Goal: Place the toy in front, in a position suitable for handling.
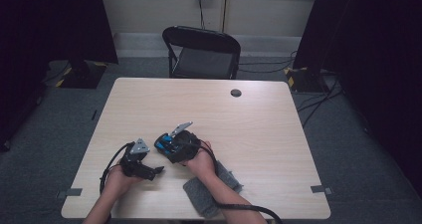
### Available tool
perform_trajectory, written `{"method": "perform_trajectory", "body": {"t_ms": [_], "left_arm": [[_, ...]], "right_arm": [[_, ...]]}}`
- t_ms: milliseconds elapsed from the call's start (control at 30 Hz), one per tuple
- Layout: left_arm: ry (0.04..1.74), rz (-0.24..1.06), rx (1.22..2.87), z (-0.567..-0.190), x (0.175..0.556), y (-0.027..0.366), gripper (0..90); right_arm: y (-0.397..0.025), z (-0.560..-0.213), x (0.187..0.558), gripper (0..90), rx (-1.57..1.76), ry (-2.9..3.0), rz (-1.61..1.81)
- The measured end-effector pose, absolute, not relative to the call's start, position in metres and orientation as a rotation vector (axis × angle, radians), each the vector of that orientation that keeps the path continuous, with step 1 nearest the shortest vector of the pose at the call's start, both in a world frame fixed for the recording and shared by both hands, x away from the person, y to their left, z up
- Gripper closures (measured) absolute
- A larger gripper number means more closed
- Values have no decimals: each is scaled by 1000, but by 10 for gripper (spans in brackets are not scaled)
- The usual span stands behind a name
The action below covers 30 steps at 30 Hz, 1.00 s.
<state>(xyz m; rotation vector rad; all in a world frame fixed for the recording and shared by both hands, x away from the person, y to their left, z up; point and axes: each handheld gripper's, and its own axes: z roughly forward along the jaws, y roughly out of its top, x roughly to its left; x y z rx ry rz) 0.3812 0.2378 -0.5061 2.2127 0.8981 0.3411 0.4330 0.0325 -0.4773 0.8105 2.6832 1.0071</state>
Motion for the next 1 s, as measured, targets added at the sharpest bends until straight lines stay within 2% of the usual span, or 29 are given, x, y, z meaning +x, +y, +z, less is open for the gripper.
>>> {"method": "perform_trajectory", "body": {"t_ms": [700, 1000], "left_arm": [[898, 340, 2211, -506, 381, 238, 0], [897, 342, 2210, -506, 381, 238, 0]], "right_arm": [[27, -491, 433, 250, 860, 2687, 974], [33, -492, 437, 203, 857, 2672, 969]]}}
